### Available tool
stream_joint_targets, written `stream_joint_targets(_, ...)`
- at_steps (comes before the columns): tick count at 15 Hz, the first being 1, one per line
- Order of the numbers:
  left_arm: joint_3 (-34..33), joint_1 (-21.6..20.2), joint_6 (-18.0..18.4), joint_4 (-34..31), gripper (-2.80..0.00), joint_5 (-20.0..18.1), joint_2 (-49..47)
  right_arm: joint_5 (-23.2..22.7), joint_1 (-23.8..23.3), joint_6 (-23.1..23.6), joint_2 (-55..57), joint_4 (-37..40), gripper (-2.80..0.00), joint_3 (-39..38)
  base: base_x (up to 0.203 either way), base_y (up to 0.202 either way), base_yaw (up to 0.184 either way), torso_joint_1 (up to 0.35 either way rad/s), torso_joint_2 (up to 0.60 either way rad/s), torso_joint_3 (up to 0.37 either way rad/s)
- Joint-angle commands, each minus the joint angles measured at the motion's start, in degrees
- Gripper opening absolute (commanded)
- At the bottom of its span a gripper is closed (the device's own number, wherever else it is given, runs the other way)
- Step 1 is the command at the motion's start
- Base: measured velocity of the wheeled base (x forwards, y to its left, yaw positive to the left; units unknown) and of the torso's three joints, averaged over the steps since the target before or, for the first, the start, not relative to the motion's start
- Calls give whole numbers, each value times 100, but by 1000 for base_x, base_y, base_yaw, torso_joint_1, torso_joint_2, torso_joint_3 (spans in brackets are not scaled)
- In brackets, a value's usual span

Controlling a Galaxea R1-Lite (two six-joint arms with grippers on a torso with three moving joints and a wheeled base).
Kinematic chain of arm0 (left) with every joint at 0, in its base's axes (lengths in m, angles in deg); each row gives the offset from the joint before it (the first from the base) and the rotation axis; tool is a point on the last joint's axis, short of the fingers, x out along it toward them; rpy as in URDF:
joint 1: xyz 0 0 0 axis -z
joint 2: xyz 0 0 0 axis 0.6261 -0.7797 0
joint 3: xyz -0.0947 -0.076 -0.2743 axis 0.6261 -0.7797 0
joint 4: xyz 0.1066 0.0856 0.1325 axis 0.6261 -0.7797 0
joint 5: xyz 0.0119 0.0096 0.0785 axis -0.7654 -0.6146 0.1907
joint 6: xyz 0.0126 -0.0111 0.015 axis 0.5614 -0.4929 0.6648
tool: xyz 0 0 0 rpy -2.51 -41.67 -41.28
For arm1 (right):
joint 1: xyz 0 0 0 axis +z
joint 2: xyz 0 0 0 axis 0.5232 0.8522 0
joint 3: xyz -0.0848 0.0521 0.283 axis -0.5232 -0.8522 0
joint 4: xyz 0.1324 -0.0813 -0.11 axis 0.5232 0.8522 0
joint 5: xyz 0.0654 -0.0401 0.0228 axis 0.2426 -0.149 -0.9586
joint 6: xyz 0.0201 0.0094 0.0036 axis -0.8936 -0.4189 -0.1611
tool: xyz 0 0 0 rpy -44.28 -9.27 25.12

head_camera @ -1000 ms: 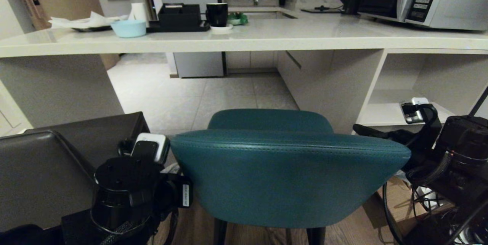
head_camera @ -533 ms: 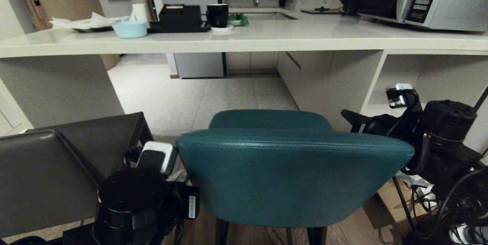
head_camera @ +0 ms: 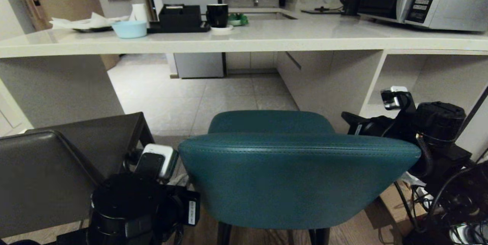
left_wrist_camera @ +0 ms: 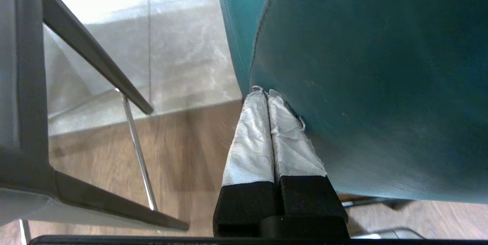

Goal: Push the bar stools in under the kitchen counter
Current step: Push the blue chair back under the dining table

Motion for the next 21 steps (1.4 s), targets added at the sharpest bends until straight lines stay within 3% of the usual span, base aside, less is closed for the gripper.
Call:
stream_joint_targets(1, -49, -235, -9, 59, -280, 78, 466, 123, -265, 1, -516, 13, -280, -254, 0, 0, 0, 0, 0, 0)
stream_joint_targets(3, -151, -545, 1, -36, -280, 30, 824, 241, -576, 5, -1022, 353, -280, -466, 0, 0, 0, 0, 0, 0)
stream_joint_targets(6, -169, -642, 3, -68, -280, -68, 830, 268, -869, -9, -1979, 1053, -280, -748, 0, 0, 0, 0, 0, 0)
stream_joint_targets(9, -117, -710, 3, -16, -280, -327, 594, 263, -539, -34, -2917, 1712, -280, -1113, 0, 0, 0, 0, 0, 0)
stream_joint_targets(12, -122, -792, -8, 340, -280, -621, 373, 266, 108, -131, -3790, 2447, -280, -1428, 0, 0, 0, 0, 0, 0)
stream_joint_targets(14, -106, -816, -7, 364, -280, -627, 266, 265, 447, -213, -4127, 2846, -280, -1613, 0, 0, 0, 0, 0, 0)
stream_joint_targets(21, 25, -768, 11, 372, -280, -839, 126, -41, 567, -467, -3452, 2814, -280, -1777, 0, 0, 0, 0, 0, 0)
